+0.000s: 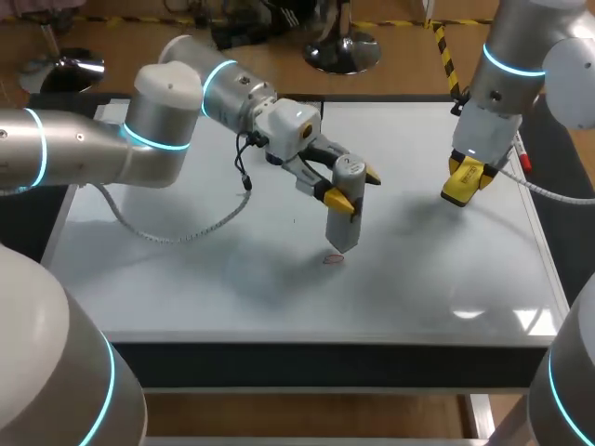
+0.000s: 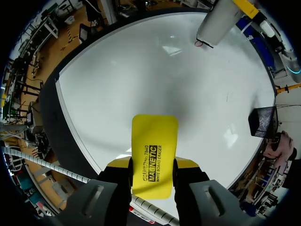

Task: Pick up the inspection probe, press it on each red-marked spot on the whiteboard one by one, put down the probe, pick up the eraser, and wipe off all the red marks.

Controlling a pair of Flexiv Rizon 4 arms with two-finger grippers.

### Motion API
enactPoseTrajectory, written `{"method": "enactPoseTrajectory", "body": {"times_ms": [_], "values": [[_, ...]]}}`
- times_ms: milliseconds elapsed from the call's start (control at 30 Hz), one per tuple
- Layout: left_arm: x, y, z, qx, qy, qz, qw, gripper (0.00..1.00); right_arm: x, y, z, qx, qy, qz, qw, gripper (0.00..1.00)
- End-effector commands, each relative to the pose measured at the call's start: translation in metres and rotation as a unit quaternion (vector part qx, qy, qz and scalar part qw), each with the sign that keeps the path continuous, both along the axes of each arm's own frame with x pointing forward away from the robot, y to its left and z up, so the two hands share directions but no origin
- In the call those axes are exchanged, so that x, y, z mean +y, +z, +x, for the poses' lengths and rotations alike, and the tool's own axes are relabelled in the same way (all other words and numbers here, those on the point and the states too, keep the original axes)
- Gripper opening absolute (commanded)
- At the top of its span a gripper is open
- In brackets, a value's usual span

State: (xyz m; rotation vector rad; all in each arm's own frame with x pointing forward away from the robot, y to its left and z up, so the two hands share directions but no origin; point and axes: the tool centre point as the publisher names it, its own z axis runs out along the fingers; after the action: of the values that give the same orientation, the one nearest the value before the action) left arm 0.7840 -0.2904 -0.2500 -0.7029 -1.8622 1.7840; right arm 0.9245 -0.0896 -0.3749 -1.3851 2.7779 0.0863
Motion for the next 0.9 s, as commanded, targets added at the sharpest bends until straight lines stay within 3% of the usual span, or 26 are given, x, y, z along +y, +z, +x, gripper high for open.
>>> {"method": "enactPoseTrajectory", "body": {"times_ms": [33,367,900], "values": [[0.002,-0.008,0.001,0.003,-0.007,-0.002,1.0,0.0,0.0,0.0,0.0,0.0,0.001,-0.002,1.0,0.0],[0.006,-0.021,0.002,0.025,-0.006,0.0,1.0,0.0,0.0,0.0,0.0,0.0,0.001,-0.002,1.0,0.0],[0.01,-0.032,0.003,0.035,-0.003,0.005,0.999,0.0,0.0,0.0,0.0,0.0,0.001,-0.002,1.0,0.0]]}}
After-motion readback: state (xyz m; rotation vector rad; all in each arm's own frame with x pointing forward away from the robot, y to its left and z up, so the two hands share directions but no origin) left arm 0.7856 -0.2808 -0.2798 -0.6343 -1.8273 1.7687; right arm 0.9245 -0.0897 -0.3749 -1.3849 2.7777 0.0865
